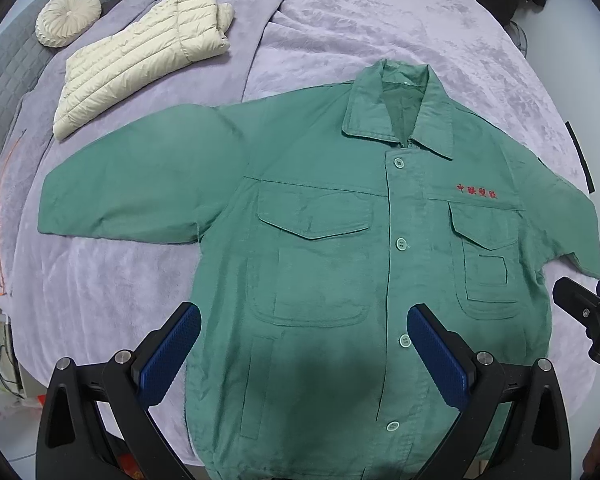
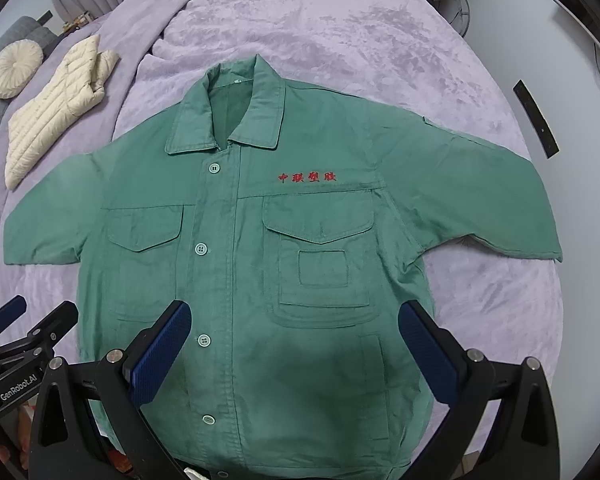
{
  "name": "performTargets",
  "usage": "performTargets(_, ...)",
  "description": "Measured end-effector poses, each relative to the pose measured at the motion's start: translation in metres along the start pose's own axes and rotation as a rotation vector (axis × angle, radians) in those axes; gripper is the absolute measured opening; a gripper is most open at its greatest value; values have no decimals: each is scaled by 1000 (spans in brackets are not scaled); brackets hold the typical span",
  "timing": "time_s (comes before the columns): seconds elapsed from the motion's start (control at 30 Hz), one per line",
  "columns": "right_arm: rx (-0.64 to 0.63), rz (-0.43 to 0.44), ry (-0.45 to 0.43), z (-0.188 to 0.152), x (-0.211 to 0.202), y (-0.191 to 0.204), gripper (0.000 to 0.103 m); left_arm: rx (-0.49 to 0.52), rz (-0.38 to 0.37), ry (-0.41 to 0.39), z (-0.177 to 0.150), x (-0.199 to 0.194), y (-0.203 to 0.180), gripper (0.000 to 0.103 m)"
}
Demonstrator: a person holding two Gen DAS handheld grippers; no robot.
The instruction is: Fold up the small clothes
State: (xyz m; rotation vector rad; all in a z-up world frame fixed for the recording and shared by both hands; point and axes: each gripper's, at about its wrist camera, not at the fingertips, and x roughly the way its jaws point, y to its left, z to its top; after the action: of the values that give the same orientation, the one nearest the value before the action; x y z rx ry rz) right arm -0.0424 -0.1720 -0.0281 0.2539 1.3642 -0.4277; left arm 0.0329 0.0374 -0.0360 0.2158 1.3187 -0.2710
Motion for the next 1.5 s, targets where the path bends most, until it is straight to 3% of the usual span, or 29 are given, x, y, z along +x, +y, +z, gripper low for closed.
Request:
performTargets(0.23, 11, 4, 4, 0, 8, 11, 103, -4, -30, 12, 1, 12, 15, 103)
performTargets(0.43, -40, 54, -1, -4, 20, 39, 103, -96, -130, -7, 2, 39, 62, 103)
performTargets(0.67, -142, 162, 31, -25, 51, 103, 103, -321, -139, -93, 7, 87, 187, 103)
performTargets(0.9, -225, 174, 104, -46, 87, 156, 103, -606, -42, -132, -2, 149, 330, 103)
performTargets(1.03, -253, 171, 126, -50, 96, 173, 103, -708, -85, -188, 7, 172, 381, 103)
performTargets(1.17, -286, 159, 126, -52, 98, 186, 103, -775, -57, -268, 24, 177, 413, 102)
performTargets(1.23, -298, 150, 119, -52, 98, 190, 103, -789, 1, -280, 29, 176, 421, 75)
performTargets(1.3, -293, 148, 112, -51, 98, 190, 103, -803, 12, -270, 29, 176, 430, 7)
performTargets(1.37, -276, 152, 110, -51, 98, 189, 103, -822, -31, -288, 28, 172, 438, 5)
performTargets(1.5, -238, 167, 92, -52, 94, 181, 103, -717, 8, -386, 45, 130, 426, 5)
